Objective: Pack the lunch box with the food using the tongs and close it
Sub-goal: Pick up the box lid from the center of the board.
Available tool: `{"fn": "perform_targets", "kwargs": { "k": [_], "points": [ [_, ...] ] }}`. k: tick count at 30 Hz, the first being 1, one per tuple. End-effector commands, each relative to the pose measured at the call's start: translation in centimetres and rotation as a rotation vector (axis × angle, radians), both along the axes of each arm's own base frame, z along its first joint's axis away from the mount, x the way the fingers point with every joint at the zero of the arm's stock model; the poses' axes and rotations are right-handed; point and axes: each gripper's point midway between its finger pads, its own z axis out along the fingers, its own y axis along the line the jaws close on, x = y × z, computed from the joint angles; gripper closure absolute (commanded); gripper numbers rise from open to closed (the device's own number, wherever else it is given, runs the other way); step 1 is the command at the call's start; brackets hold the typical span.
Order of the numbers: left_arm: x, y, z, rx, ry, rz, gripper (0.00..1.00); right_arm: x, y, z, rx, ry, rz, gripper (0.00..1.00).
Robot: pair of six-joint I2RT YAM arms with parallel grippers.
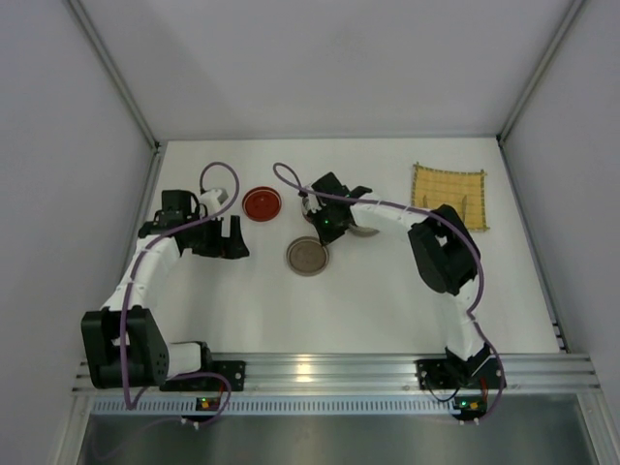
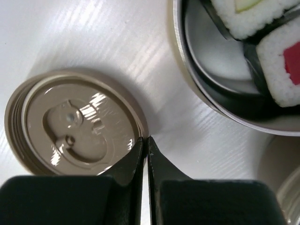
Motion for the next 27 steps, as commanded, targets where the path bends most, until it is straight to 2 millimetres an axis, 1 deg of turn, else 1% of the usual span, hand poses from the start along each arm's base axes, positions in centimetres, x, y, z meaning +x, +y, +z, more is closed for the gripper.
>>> {"fn": "perform_targets", "kwargs": {
  "k": [1,2,3,4,5,6,7,8,9,10,11,12,13,14,15,16,17,18,19,20,21,22,23,25,26,27],
  "points": [
    [0.7,-0.7,1.6,-0.035,-0.094,-0.044,0.03,0.9,-1.5,4.2,0.096,0.028,-0.024,1.00],
    [0.7,-0.8,1.7,-0.048,-0.095,-0.048,0.03,1.1,-1.7,6.1,0.130,0.011,-0.023,1.00],
    [0.6,-1.0,1.7,-0.062,-0.093,-0.053,0.02,1.2,-1.9,7.3,0.157,0.000,-0.017,1.00],
    [0.4,-1.4,1.7,-0.081,-0.088,-0.062,0.03,1.7,-2.4,8.2,0.172,-0.015,-0.017,1.00],
    [0.1,-2.3,2.0,-0.138,-0.082,-0.084,0.03,1.7,-2.6,10.1,0.204,-0.044,-0.006,1.00],
    [-0.1,-2.9,2.1,-0.173,-0.078,-0.096,0.03,1.5,-2.5,11.0,0.232,-0.047,0.013,1.00],
    [-0.4,-3.5,1.9,-0.217,-0.067,-0.099,0.03,1.6,-2.9,12.5,0.259,-0.069,0.017,1.00],
    [-0.6,-4.0,2.0,-0.256,-0.068,-0.114,0.04,1.4,-2.8,13.1,0.286,-0.065,0.031,1.00],
    [-1.2,-5.2,2.6,-0.337,-0.066,-0.158,0.05,0.9,-2.6,13.9,0.325,-0.048,0.053,1.00],
    [-2.0,-5.8,2.3,-0.383,-0.052,-0.181,0.07,1.0,-2.7,14.4,0.337,-0.052,0.052,1.00],
    [-2.4,-6.5,2.6,-0.429,-0.056,-0.200,0.09,0.7,-2.7,15.0,0.350,-0.054,0.063,1.00],
    [-2.4,-7.2,3.9,-0.484,-0.121,-0.252,0.09,0.6,-2.7,15.4,0.358,-0.060,0.078,1.00],
    [-2.7,-7.5,4.2,-0.507,-0.151,-0.274,0.09,0.5,-2.7,15.6,0.361,-0.060,0.082,1.00],
    [-3.7,-7.9,3.6,-0.551,-0.123,-0.261,0.09,0.3,-2.7,16.1,0.372,-0.064,0.092,1.00],
    [-3.1,-8.1,5.1,-0.552,-0.246,-0.301,0.09,0.3,-2.6,16.6,0.376,-0.082,0.128,1.00],
    [-3.2,-8.2,5.4,-0.563,-0.283,-0.311,0.08,-0.1,-2.4,16.9,0.385,-0.080,0.158,1.00],
    [-3.8,-8.4,4.9,-0.594,-0.263,-0.284,0.08,-0.3,-2.3,17.3,0.396,-0.083,0.175,1.00],
    [-3.6,-8.5,5.6,-0.599,-0.312,-0.289,0.07,-0.8,-1.7,18.3,0.434,-0.078,0.213,1.00],
    [-3.0,-8.6,6.7,-0.605,-0.385,-0.315,0.07,-1.3,-1.5,18.8,0.462,-0.059,0.235,1.00],
    [-3.1,-8.8,7.1,-0.643,-0.363,-0.301,0.07,-1.9,-1.3,19.3,0.499,-0.024,0.259,1.00],
    [-3.0,-8.9,7.3,-0.666,-0.354,-0.304,0.07,-3.1,-0.6,20.5,0.575,0.022,0.311,1.00],
    [-2.6,-9.1,8.2,-0.678,-0.391,-0.327,0.07,-3.5,-0.4,21.0,0.599,0.044,0.322,1.00],
    [-2.5,-9.1,8.8,-0.712,-0.366,-0.308,0.07,-4.1,-0.3,21.3,0.621,0.065,0.341,1.00],
    [-2.1,-9.2,9.7,-0.730,-0.391,-0.307,0.08,-5.2,0.1,21.7,0.658,0.096,0.375,1.00],
    [-1.7,-9.2,10.8,-0.725,-0.450,-0.307,0.09,-5.6,0.1,21.9,0.679,0.118,0.388,1.00],
    [-1.7,-9.2,11.3,-0.714,-0.484,-0.311,0.09,-5.9,0.1,22.0,0.691,0.130,0.396,1.00]
  ]
}}
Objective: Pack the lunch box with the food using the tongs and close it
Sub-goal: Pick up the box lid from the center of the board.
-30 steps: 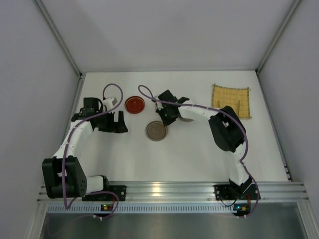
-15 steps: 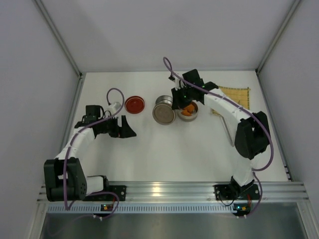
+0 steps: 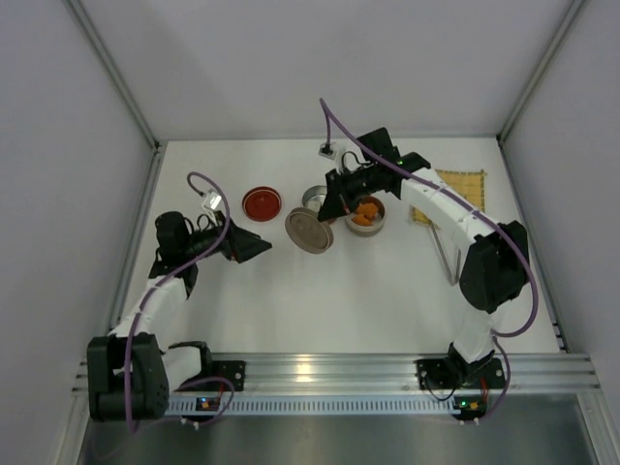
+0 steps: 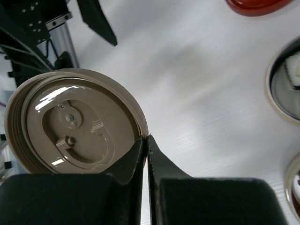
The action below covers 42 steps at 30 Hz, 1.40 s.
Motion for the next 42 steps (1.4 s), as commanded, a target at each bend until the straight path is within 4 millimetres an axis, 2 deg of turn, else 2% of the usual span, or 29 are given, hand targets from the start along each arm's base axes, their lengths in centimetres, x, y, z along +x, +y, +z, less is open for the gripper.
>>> {"fn": "perform_targets", "kwargs": {
  "k": [1,4,5,6,7,9,10,12,13,15,16,17,18,20,21,22,27,32,37,42],
  "points": [
    [0.4,-0.6,4.9,-0.021,-0.264,-0.034,0.10,-2.5,0.6,4.0,0.138,0.043,0.118,1.00],
    [0.0,-0.7,6.2,0.072,-0.423,-0.029,0.11,-3.2,0.7,3.6,0.153,0.096,0.139,1.00],
    [-0.2,-0.4,5.4,0.145,-0.492,-0.045,0.11,-3.4,0.7,3.5,0.151,0.104,0.142,1.00],
    [-0.8,-0.2,6.0,0.193,-0.576,-0.053,0.12,-3.5,0.6,3.1,0.141,0.117,0.145,1.00],
    [-0.5,0.2,6.5,0.295,-0.747,-0.072,0.12,-3.6,0.5,2.5,0.130,0.135,0.149,1.00],
    [-2.1,0.7,5.7,0.392,-0.817,-0.114,0.11,-4.0,0.3,1.9,0.113,0.159,0.158,1.00],
    [-2.1,1.0,5.8,0.481,-0.959,-0.146,0.11,-4.1,0.2,1.6,0.106,0.172,0.159,1.00],
    [-3.4,1.2,6.0,0.541,-1.043,-0.191,0.10,-4.3,0.0,0.9,0.092,0.184,0.160,1.00],
    [-3.5,1.2,6.8,0.584,-1.142,-0.209,0.09,-4.6,-0.2,0.5,0.080,0.200,0.159,1.00],
    [-4.5,1.0,6.9,0.584,-1.180,-0.258,0.08,-5.0,-0.3,0.2,0.072,0.206,0.167,1.00],
    [-4.6,0.9,7.3,0.607,-1.252,-0.288,0.08,-5.2,-0.4,-0.1,0.064,0.220,0.167,1.00],
    [-4.8,0.8,8.2,0.615,-1.291,-0.303,0.08,-5.4,-0.5,-0.3,0.059,0.229,0.170,1.00],
    [-5.6,0.7,7.6,0.603,-1.266,-0.341,0.08,-5.7,-0.4,-0.4,0.056,0.228,0.180,1.00],
    [-6.3,-0.4,7.6,0.596,-1.349,-0.435,0.07,-6.2,-0.6,-0.6,0.045,0.238,0.190,1.00],
    [-6.9,-1.1,8.2,0.588,-1.391,-0.477,0.07,-6.5,-0.5,-0.7,0.040,0.240,0.198,1.00],
    [-6.9,-1.4,7.7,0.586,-1.348,-0.502,0.07,-6.7,-0.4,-0.8,0.036,0.242,0.204,1.00],
    [-8.0,-3.8,7.6,0.534,-1.321,-0.578,0.06,-8.4,0.1,-1.4,0.013,0.260,0.259,1.00],
    [-7.4,-5.4,8.6,0.530,-1.378,-0.563,0.07,-9.2,0.6,-1.6,0.010,0.267,0.301,1.00],
    [-6.9,-6.6,7.7,0.539,-1.387,-0.612,0.13,-10.7,1.1,-1.7,0.017,0.309,0.360,1.00],
    [-7.4,-7.3,7.1,0.519,-1.395,-0.650,0.22,-11.5,1.7,-2.0,0.007,0.314,0.393,1.00]
  ]
}}
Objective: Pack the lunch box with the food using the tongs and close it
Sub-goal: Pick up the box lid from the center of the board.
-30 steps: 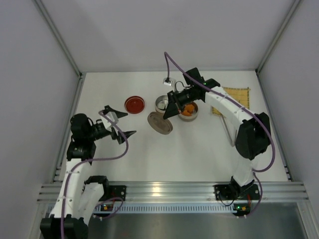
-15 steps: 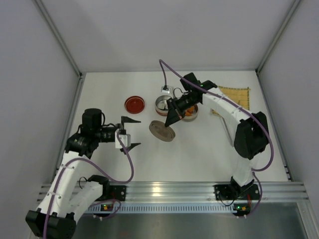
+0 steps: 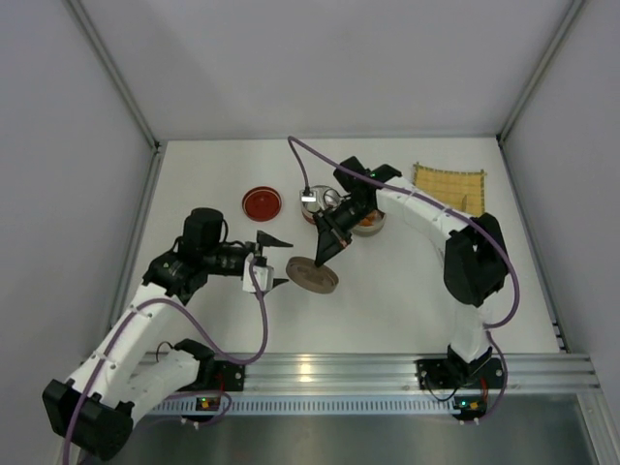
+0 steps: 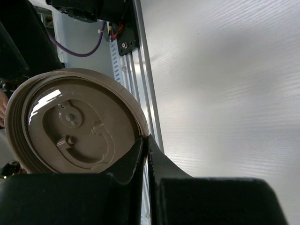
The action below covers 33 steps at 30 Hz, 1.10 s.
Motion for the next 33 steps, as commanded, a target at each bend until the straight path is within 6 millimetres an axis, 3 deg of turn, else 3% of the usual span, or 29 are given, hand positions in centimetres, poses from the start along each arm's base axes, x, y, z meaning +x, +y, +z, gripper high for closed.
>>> {"fn": "perform_targets", "kwargs": {
  "k": [1,10,23,26,27,31,33],
  "points": [
    [-0.1,-1.0,1.5,-0.029,-0.088,-0.060,0.23,-1.3,0.9,1.8,0.062,0.003,0.066,1.00],
    [-2.6,-2.1,-0.6,0.029,-0.044,-0.160,0.34,-1.7,1.8,1.8,0.077,0.040,0.090,1.00],
    [-2.6,-2.2,-0.6,0.020,0.017,-0.134,0.59,-2.3,2.0,1.8,0.095,0.073,0.112,1.00],
    [-2.6,-2.3,-0.3,0.014,0.041,-0.122,1.00,-2.3,2.1,1.8,0.092,0.077,0.108,1.00],
    [-2.6,-2.3,-0.3,0.007,0.068,-0.109,1.00,-2.3,2.1,1.9,0.094,0.074,0.107,1.00],
    [-2.8,-2.3,-0.1,-0.008,0.115,-0.088,1.00,-2.1,1.9,2.3,0.085,0.047,0.086,0.48],
    [-2.7,-2.2,0.3,-0.018,0.177,-0.038,1.00,-0.9,1.4,3.3,0.089,0.001,0.044,0.38]
  ]
}}
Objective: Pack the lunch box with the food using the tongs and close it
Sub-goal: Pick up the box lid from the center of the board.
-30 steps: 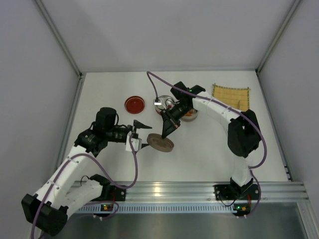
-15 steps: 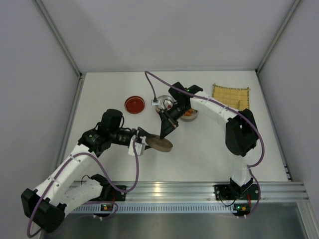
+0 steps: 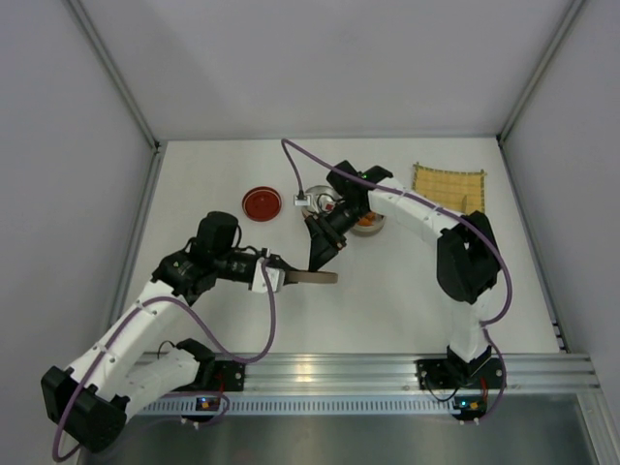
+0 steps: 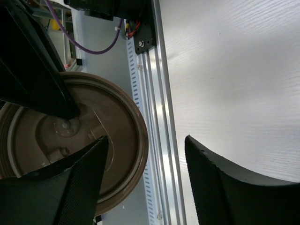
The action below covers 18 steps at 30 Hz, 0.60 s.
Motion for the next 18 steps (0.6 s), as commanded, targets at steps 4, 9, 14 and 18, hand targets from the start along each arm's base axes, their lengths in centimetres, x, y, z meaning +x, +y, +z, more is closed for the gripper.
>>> {"fn": "perform_targets", "kwargs": {
  "k": [4,9,14,18],
  "points": [
    [0.7,-0.1,3.2,-0.082,0.263,0.232,1.00,6.2,-2.4,6.3,0.093,-0.240,-0.183,0.27],
    [4.2,1.4,2.0,-0.081,0.635,0.683,1.00,13.7,-9.8,11.2,0.105,-0.430,-0.546,0.01],
    [5.6,0.8,0.2,-0.129,0.898,0.819,1.00,13.1,-11.4,12.4,0.142,-0.528,-0.662,0.01],
    [7.7,0.9,-0.4,-0.209,1.233,0.909,1.00,11.1,-11.4,12.5,0.164,-0.517,-0.647,0.01]
  ]
}}
